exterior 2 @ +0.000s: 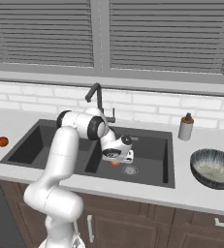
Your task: Pick the onion from the sink and place it in the bowl. Then pick the bowl and place it in the microwave. Then close the microwave door and press the start button.
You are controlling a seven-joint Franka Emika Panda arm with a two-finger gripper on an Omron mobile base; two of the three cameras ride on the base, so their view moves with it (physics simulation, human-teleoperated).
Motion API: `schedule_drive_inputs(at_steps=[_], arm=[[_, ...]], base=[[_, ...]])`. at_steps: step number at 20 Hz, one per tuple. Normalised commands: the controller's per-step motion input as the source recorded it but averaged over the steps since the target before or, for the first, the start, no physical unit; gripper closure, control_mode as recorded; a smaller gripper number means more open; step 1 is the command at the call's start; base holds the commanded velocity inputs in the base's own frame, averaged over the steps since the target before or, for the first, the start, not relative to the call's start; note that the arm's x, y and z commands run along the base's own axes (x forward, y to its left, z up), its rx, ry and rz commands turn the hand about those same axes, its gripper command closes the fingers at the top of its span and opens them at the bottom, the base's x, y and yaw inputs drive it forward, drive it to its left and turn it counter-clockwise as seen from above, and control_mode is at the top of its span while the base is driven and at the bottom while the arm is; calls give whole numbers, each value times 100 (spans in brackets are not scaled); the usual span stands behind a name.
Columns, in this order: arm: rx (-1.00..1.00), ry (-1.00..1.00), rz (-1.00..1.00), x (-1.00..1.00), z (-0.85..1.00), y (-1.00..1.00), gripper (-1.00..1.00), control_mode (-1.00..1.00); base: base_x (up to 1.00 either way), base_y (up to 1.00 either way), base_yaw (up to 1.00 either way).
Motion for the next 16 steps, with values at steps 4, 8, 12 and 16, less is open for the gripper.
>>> schedule_drive_inputs(at_steps=[4,8,12,16], arm=[[0,4,0,-34,12,3,100,-100],[0,-2,0,-73,74,-10,100,-100],[1,-18,0,-56,100,-21,100,-100],[3,-7,-1,-59,100,-30,100,-100]], base=[[0,0,0],[0,0,0],[0,0,0],[0,0,0]])
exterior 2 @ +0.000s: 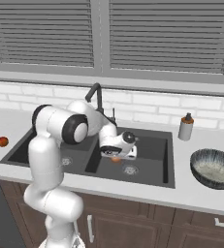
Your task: Pick the onion from the sink and place it in the bowl. Then pick the bowl and place it in the microwave. Then close the microwave door and press the start button.
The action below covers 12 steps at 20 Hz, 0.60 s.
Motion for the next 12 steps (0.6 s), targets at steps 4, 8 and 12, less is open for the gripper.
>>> schedule_drive_inputs(at_steps=[4,8,12], arm=[[3,1,-4,-61,100,-31,100,-100],[4,0,-7,-35,100,-15,100,-100],[7,0,-15,-17,100,-13,100,-100]], base=[[0,0,0],[0,0,0],[0,0,0]])
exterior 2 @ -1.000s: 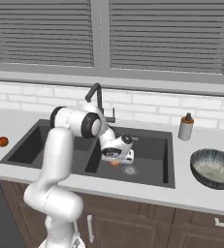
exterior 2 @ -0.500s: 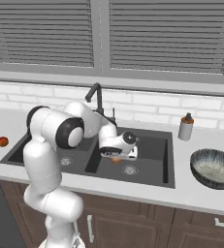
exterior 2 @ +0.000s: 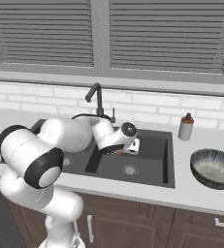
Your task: Pick the onion from the sink and place it in the bowl. Then pick the bowl and place it in the microwave. Then close the microwave door and press the start button.
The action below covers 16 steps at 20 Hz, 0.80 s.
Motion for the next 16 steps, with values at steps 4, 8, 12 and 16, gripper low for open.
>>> schedule_drive_inputs(at_steps=[4,8,12,16], arm=[[7,0,-20,-37,100,-30,100,-100],[1,0,-22,-72,100,-30,100,-100],[-3,18,-31,-58,96,-30,100,-100],[-21,45,-32,-10,75,-25,100,-100]], base=[[0,0,0],[0,0,0],[0,0,0],[0,0,0]])
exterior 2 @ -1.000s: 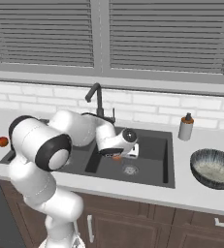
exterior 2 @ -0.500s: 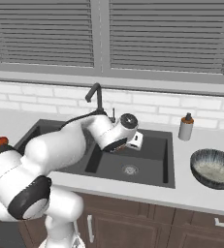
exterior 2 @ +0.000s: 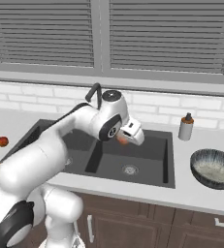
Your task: Pick the onion from the sink and place it in the bowl. Then pick the bowl and place it in the microwave. Then close the microwave door and press the start button.
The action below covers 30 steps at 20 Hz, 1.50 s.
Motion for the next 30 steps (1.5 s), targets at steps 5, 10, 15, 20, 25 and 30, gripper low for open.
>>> schedule_drive_inputs(at_steps=[5,10,15,20,25,30], arm=[[-21,40,-20,0,38,-47,100,-100],[-4,13,-3,-7,2,-75,100,-100],[0,-1,-2,-16,0,-79,100,-100],[0,0,0,-1,0,-66,100,-100],[14,0,0,0,0,-69,100,-100],[18,0,0,0,-5,-67,100,-100]], base=[[0,0,0],[0,0,0],[0,0,0],[0,0,0],[0,0,0],[0,0,0]])
